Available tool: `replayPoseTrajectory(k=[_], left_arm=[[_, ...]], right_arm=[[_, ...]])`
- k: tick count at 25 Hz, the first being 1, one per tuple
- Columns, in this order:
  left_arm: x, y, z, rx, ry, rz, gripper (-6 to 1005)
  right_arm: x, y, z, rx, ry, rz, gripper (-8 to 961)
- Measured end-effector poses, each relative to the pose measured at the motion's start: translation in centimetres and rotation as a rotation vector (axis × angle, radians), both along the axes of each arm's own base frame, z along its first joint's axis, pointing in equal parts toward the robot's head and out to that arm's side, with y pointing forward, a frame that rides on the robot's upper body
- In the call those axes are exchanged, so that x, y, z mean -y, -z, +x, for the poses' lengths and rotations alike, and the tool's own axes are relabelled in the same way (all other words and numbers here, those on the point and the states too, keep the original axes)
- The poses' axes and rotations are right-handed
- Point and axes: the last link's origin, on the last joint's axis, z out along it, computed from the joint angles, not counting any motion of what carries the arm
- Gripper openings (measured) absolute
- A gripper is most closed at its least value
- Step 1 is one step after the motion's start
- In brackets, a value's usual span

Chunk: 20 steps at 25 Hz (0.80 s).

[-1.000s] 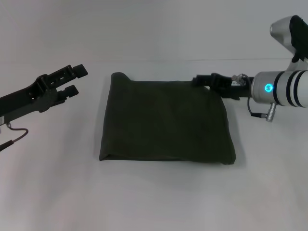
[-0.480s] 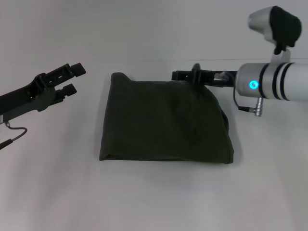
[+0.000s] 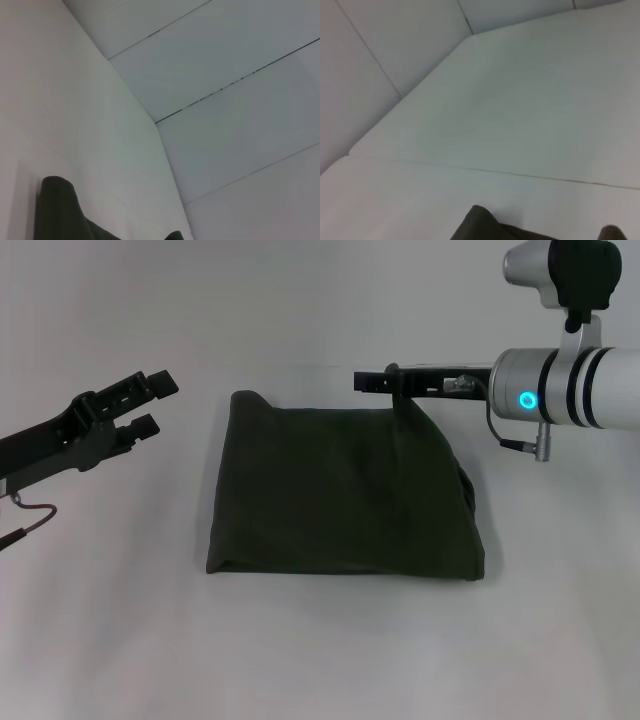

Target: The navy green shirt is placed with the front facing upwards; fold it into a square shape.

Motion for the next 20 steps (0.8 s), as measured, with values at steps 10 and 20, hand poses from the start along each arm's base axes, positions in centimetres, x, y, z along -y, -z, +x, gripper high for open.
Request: replayPoseTrajectory(k=[10,20], left_arm=[[-0.2,0.0,0.0,-0.001,-0.005,0.003,937],[-0.5,-0.1,0.3,-0.001,0.001,0.006,936]], right_arm=[[-0.3,-0.1,-0.1,0.049,-0.045,0.018,759],[-1.5,-2.9,2.3,0.040,0.080,0.116,759]])
